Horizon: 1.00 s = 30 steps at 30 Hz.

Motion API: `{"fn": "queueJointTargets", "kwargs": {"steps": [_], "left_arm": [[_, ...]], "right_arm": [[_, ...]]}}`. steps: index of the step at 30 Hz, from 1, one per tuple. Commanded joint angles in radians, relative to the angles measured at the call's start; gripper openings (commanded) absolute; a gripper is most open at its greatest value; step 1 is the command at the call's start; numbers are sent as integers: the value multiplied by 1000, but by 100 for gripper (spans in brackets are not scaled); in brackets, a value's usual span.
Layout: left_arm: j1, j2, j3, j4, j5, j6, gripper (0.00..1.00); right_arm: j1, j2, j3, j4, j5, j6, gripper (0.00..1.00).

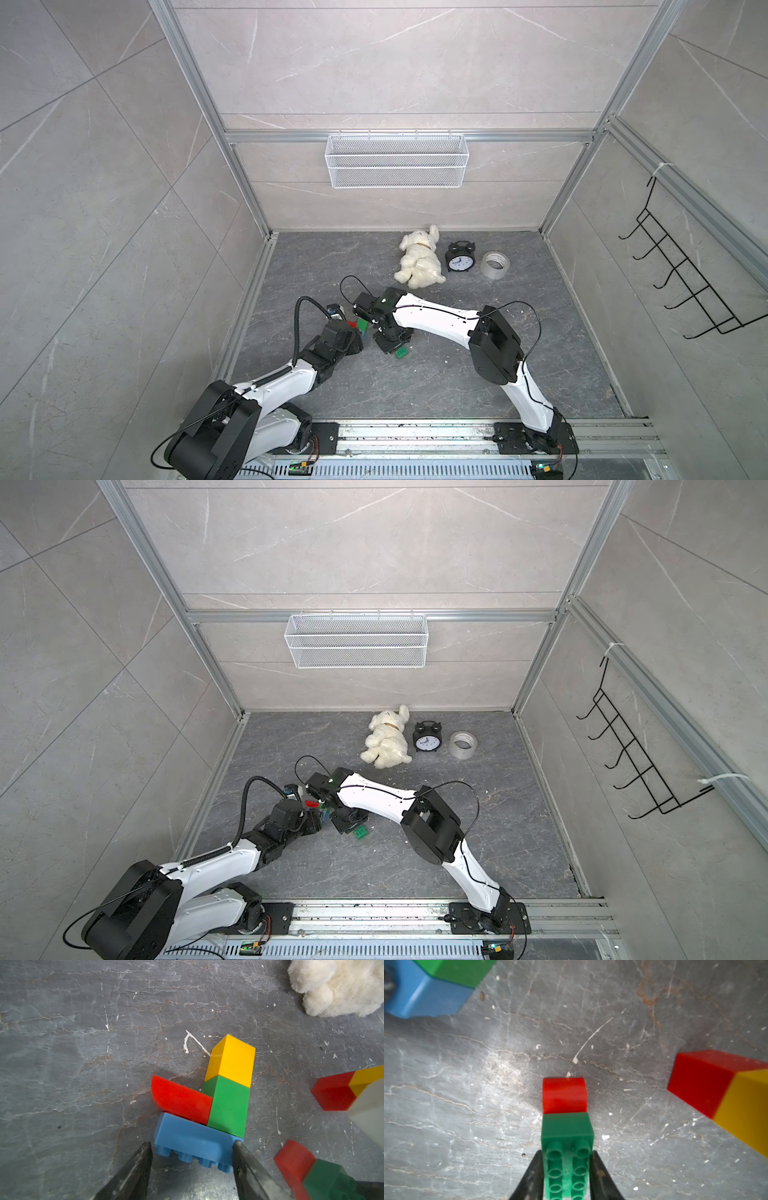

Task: Assemble the letter r with lego
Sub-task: Assemble the lego brick with the lego brick.

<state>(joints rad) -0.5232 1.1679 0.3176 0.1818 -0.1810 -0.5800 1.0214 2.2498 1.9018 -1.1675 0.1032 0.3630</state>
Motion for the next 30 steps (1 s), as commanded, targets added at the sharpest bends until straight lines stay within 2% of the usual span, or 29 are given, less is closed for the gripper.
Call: {"fn": "queueJointTargets", "kwargs": {"steps": [1, 6, 13, 23, 30], "left_arm": [[-2, -24, 24, -20, -9, 0, 64], [-3, -97, 36, -52, -33, 16, 64], [-2, -193, 81, -138, -72, 52, 66], [-3, -154, 142, -170, -66, 64, 66], [-3, -126, 159, -176, -60, 63, 66]], "right_arm": [[8, 21, -7, 20, -40, -30, 21], [-4, -15, 89, 12, -44, -71, 21], [-67, -29, 288, -72, 21, -165, 21], [-180, -29, 373, -79, 87, -262, 21], [-236, -32, 366, -42, 63, -283, 22]]}}
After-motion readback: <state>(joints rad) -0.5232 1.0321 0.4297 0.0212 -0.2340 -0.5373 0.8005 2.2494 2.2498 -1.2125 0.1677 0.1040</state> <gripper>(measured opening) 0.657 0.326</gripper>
